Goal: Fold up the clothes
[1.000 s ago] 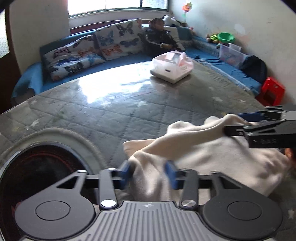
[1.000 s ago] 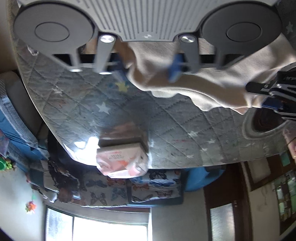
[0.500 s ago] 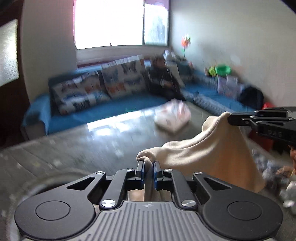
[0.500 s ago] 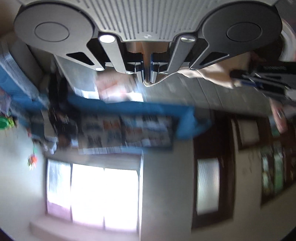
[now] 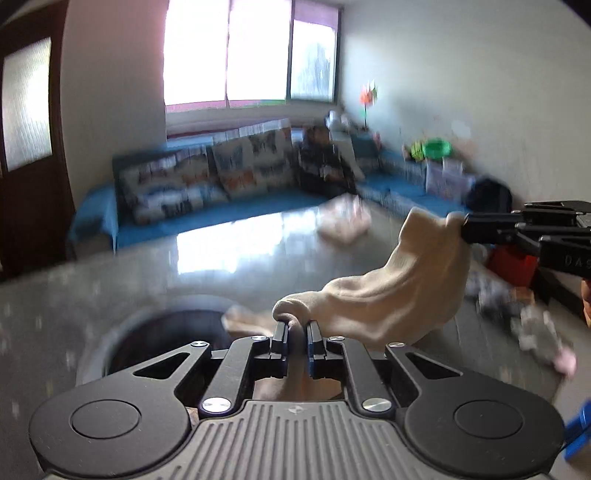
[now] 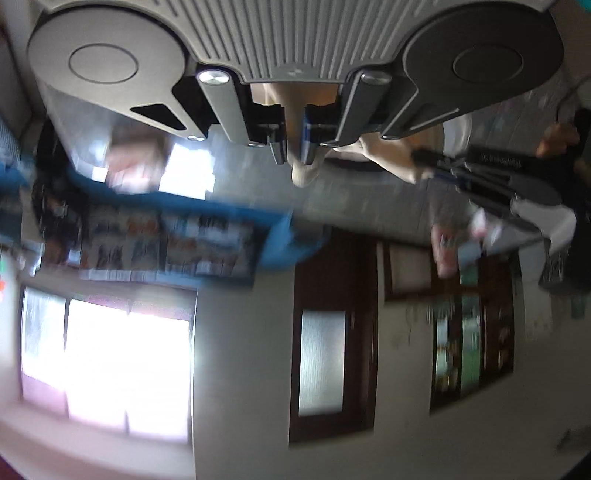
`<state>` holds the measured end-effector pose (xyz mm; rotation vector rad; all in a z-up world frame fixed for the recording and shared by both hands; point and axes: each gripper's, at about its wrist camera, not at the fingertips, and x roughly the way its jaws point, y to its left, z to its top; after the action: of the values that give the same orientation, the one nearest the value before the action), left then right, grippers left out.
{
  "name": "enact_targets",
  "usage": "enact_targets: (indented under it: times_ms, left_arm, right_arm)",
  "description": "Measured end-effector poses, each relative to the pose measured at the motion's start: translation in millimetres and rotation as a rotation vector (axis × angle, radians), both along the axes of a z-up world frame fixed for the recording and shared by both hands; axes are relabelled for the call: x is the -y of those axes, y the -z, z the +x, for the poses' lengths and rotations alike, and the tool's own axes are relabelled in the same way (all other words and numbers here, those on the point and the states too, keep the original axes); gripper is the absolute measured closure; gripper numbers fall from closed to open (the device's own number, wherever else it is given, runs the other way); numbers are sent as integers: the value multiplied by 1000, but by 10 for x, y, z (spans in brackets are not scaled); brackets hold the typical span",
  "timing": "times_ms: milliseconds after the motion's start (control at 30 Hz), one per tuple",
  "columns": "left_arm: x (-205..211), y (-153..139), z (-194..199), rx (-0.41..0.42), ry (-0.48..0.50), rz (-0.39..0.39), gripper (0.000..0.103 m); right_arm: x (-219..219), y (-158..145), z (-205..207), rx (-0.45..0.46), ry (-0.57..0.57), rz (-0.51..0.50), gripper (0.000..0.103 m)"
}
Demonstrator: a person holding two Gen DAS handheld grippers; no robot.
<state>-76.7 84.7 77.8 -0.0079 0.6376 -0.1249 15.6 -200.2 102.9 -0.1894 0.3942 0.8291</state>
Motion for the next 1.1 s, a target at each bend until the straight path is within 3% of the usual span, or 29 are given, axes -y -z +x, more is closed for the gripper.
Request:
enact_targets:
  times_ms: [67, 100, 167, 267, 300, 367, 533, 700, 933, 1100]
  left_arm:
    - [21, 157, -88, -58, 6, -13, 89]
    - [32, 235, -132, -86, 9, -20, 89]
    - [50, 305, -205, -105, -8, -33, 87]
    - [76, 402, -315, -129, -34, -52, 79]
    - [85, 435, -352, -136, -42, -58, 75]
    - [102, 499, -425, -152, -60, -71, 59]
    - [126, 617, -603, -179, -96, -103, 46]
    - [161, 664, -663, -191, -127, -107, 33]
    - [216, 722, -750, -209, -179, -96, 12]
    - [235, 726, -803, -209, -214, -93, 5]
  right_arm:
    - [-60, 136, -120, -54, 27, -34, 81]
    - [-91, 203, -180, -82, 40, -51, 79]
    - [-118, 308, -272, -135, 67, -65, 75]
    - [-150, 393, -394, -192, 105, -48, 55]
    - [-142, 468, -470, -201, 130, -55, 55]
    - [-154, 539, -529, -222, 160, -56, 52]
    - [-158, 783, -690, -298, 238, -47, 44]
    - [-237, 975, -898, -312, 271, -74, 40]
    - [-226, 1118, -1041, -342, 338, -31, 28]
    - [-270, 1197, -1151, -343, 338, -45, 27]
